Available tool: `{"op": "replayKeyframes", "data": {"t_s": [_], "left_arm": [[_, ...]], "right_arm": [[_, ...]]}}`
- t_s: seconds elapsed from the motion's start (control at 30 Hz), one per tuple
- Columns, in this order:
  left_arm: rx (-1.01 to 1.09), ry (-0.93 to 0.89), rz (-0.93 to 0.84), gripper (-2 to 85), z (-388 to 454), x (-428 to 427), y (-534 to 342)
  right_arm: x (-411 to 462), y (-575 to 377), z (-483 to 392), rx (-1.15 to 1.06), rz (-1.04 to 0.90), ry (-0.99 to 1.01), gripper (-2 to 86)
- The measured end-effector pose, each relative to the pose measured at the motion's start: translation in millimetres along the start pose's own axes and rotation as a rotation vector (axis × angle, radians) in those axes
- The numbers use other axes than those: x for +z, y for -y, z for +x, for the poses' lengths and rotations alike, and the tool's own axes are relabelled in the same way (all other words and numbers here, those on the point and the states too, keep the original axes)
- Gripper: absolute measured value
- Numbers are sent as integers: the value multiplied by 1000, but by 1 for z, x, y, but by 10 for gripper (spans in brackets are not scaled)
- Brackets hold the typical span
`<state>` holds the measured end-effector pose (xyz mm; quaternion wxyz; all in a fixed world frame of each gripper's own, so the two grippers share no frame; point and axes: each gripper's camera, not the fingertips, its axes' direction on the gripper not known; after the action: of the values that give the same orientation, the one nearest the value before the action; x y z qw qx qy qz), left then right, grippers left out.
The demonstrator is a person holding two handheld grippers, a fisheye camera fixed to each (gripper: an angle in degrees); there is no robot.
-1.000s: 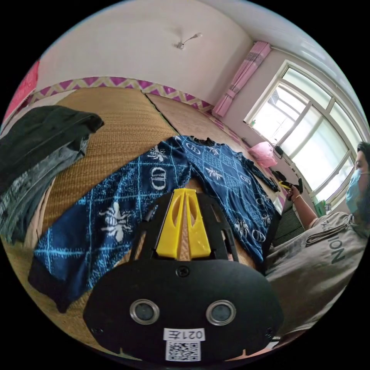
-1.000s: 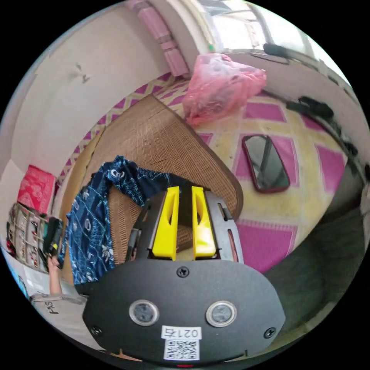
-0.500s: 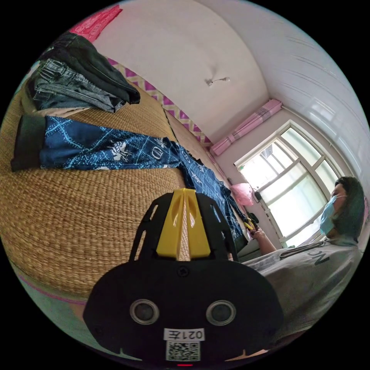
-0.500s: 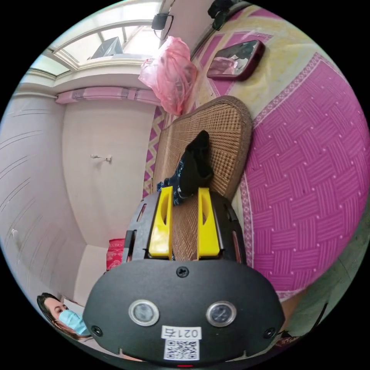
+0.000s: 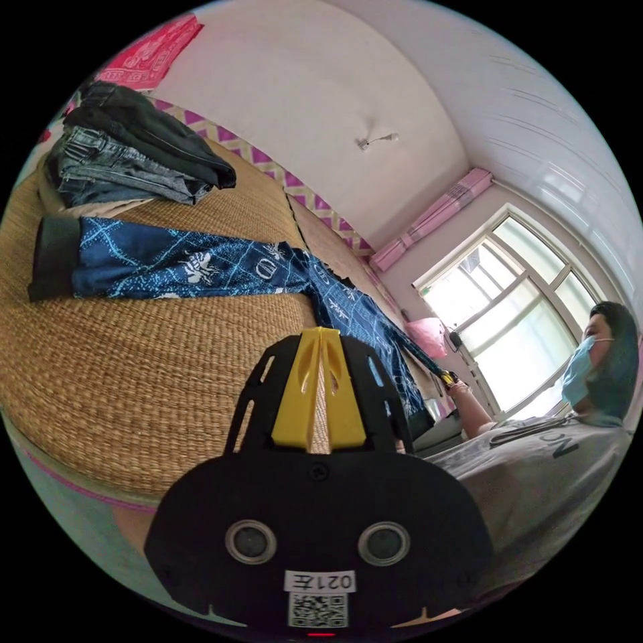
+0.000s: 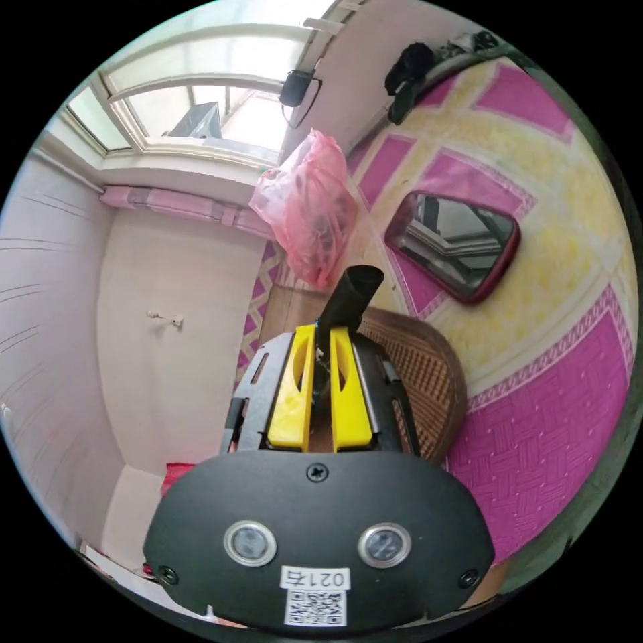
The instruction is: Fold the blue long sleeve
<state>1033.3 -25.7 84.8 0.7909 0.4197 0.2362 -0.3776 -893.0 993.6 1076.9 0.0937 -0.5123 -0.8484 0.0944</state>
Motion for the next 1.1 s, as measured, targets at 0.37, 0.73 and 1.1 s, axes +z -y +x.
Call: {"op": "replayKeyframes", "data": {"t_s": [0.37,0.73,1.1], "left_arm": [[-36,6,-20,-10,13,25,14],[-66,8,-38,-10,29,49,27],[-105,28,-14,-9,38,42,23]], "right_arm": [[7,62,1,20,-165,-137,130],[-4,81,7,164,-49,51,36],[38,101,-254,-264,-95,226,-2]]}}
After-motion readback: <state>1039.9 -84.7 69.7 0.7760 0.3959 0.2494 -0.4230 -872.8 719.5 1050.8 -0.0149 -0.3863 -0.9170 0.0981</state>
